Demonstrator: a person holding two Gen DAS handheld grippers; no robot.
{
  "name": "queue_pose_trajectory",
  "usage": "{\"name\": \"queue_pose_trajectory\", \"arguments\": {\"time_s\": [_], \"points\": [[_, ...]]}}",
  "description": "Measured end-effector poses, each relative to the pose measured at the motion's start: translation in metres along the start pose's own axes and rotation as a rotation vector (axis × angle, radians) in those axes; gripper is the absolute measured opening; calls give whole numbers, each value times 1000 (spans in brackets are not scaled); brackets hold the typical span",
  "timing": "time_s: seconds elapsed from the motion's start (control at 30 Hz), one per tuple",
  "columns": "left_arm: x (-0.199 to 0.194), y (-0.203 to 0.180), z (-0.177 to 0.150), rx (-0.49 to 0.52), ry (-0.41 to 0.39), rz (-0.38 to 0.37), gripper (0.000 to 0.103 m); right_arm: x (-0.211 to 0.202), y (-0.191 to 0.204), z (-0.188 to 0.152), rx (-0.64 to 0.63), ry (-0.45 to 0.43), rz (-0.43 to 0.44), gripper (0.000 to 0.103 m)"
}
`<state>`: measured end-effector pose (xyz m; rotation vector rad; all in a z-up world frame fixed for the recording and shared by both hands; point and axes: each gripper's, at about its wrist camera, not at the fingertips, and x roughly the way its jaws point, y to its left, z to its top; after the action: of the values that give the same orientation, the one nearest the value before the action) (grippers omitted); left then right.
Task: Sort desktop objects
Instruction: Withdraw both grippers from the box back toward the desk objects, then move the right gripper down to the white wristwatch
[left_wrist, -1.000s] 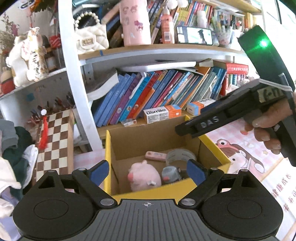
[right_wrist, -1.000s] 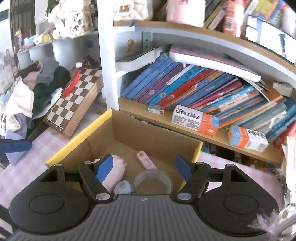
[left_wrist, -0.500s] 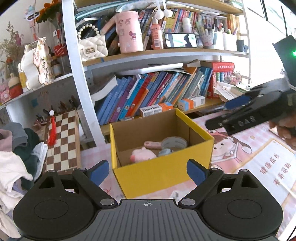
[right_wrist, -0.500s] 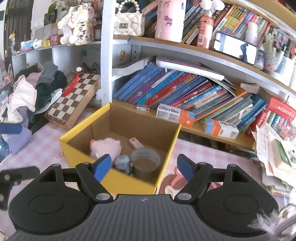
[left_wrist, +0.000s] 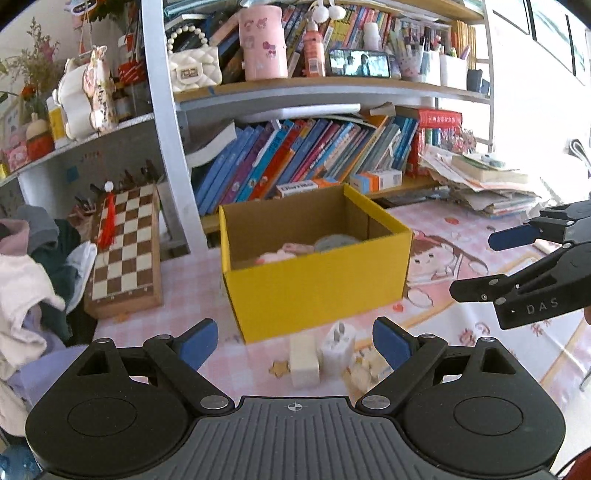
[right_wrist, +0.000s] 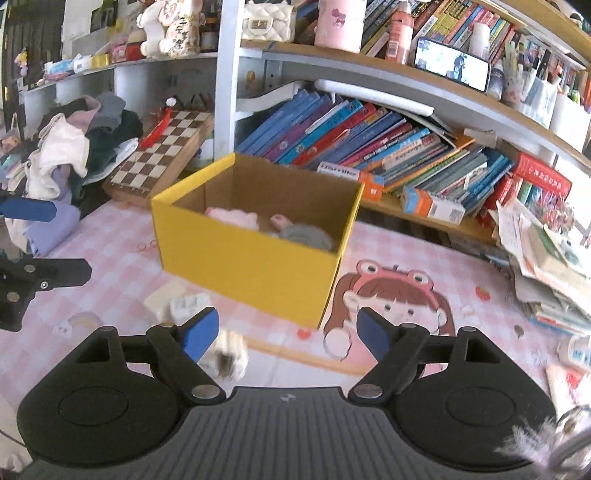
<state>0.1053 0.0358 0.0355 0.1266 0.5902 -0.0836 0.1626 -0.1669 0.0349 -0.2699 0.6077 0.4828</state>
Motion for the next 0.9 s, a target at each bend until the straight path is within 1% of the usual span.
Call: {"name": "queue_pose_trajectory", "arguments": {"time_s": [0.17,0.37,0.57,0.73,0.9], "points": [[-3,-6,-18,4,33,-9,93,-6,13,-18,-1,8,-6,85],[-6,-14,-39,22,71,-16,93,-9,24,-39,19,45,-14,87],[-7,-15,-54,-1,103,-4,93,-10,31,-57,65,86,-24,88],[-3,-19,-62,-4,127,-5,93,-6,40,-66,75,128,5,88],[2,-29,-70,29,165,-20,93,2,43,-69,84,179,19,88]]}}
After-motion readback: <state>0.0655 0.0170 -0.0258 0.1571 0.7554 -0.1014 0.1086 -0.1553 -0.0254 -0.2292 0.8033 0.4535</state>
